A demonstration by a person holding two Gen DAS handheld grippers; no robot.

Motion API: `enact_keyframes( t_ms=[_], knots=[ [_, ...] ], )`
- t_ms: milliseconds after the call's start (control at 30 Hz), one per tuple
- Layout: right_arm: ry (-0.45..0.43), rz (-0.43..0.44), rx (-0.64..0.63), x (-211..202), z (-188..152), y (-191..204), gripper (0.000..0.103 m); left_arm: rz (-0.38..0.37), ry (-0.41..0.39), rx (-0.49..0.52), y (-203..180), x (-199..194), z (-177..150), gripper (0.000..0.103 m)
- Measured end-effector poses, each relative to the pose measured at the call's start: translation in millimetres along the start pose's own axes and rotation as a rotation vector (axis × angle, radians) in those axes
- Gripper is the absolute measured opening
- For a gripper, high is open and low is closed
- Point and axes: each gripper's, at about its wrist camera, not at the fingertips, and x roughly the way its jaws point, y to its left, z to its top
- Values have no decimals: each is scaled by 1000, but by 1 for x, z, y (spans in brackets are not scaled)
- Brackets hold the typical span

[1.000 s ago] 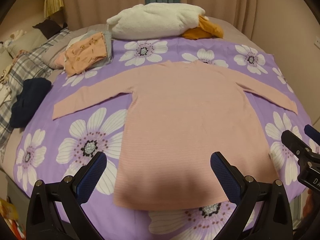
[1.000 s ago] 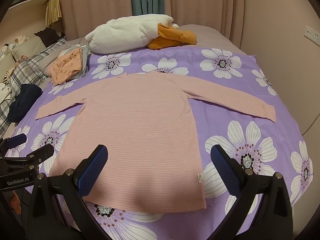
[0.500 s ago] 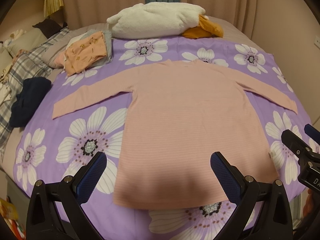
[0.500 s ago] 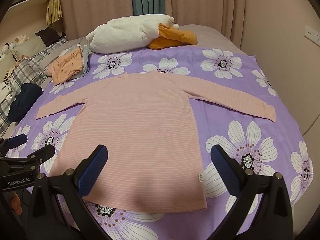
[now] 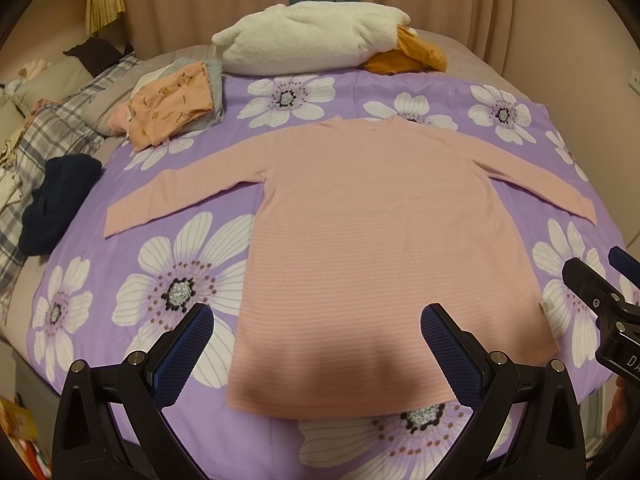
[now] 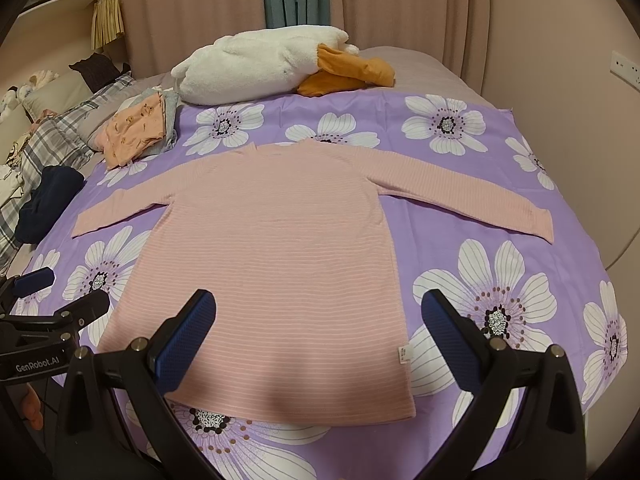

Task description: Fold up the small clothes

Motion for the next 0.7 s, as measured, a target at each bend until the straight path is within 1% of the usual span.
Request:
enact_keyframes(
  t_ms=[467, 700],
  knots=[
    [1, 0, 1, 0, 1, 0, 103, -1, 6, 4, 0, 3, -2, 102],
    [8, 1, 6, 6, -5, 0, 103, 0, 9, 5, 0, 4, -5, 102]
  ],
)
